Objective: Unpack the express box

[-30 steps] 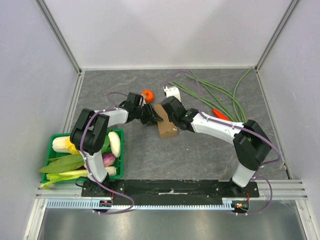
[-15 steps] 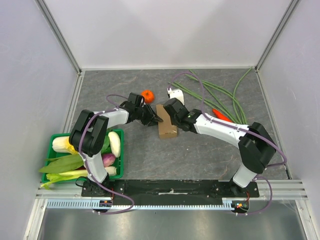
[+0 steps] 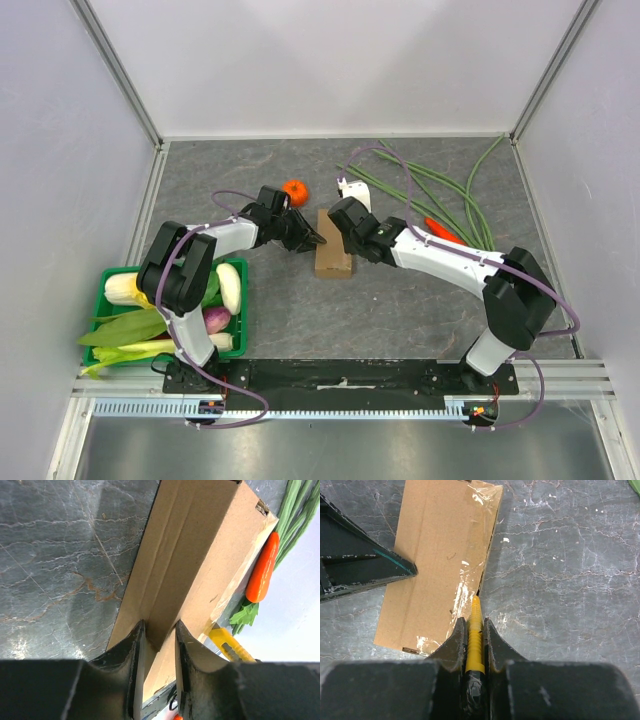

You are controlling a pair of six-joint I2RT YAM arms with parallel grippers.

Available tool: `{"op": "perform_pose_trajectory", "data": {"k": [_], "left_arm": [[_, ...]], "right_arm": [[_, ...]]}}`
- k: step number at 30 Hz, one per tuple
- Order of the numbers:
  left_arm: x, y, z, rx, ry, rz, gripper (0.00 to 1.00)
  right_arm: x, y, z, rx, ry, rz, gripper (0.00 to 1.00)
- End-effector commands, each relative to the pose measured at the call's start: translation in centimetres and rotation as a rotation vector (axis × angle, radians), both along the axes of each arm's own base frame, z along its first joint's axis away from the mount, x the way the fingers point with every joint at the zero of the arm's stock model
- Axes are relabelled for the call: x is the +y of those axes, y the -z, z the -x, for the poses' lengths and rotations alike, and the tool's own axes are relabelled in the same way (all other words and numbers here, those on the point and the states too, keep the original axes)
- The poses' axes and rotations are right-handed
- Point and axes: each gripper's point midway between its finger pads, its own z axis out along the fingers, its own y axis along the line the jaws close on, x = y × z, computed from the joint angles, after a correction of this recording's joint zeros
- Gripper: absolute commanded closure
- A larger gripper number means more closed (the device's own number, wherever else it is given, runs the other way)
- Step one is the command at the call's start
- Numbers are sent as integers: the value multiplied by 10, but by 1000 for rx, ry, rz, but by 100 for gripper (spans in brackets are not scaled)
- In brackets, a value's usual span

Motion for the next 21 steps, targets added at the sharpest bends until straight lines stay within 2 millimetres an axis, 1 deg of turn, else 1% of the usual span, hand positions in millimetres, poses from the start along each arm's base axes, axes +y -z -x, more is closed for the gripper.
{"op": "perform_pose_trajectory", "data": {"k": [1,2,3,5,6,7,9,10,12,14,15,17,18,19,20,21], "left_arm": [[32,35,-8,45,-157,-155,77],[27,32,-7,44,-131,-128,76],[20,25,-10,16,-107,-93,73],[10,16,-6,-3,-40,-41,62],[5,7,-7,-43,-14,-17,57],[4,5,-2,-57,20,-15,49],[-2,-13,-1,-128,63,22,42],[-1,-13,3,-152,84,24,38],[1,-15,8,-175,101,26,35],[-1,-14,11,-183,122,43,34],[-2,-14,12,-177,127,49,36],[-2,-4,15,-136,122,48,41],[-2,-1,16,-114,108,49,45],[1,4,16,-96,91,35,53],[3,7,17,-76,78,24,59],[4,9,17,-60,58,16,67]], "right_arm": [[13,6,38,152,-87,-18,100],[16,3,36,147,-90,-25,100],[17,2,34,141,-89,-24,100],[19,-3,23,104,-86,-2,100],[20,-4,19,89,-86,8,100],[22,-7,12,67,-99,23,100],[30,-10,0,34,-112,37,100],[35,-13,-7,11,-128,37,100],[47,-14,-14,0,-153,31,100],[59,-15,-20,-13,-191,17,100],[63,-17,-23,-22,-198,9,100],[69,-16,-26,-24,-214,9,100],[71,-14,-27,-21,-218,6,100],[71,-14,-27,-21,-221,7,100],[72,-14,-26,-18,-226,4,100],[72,-14,-25,-17,-226,-1,100]]}}
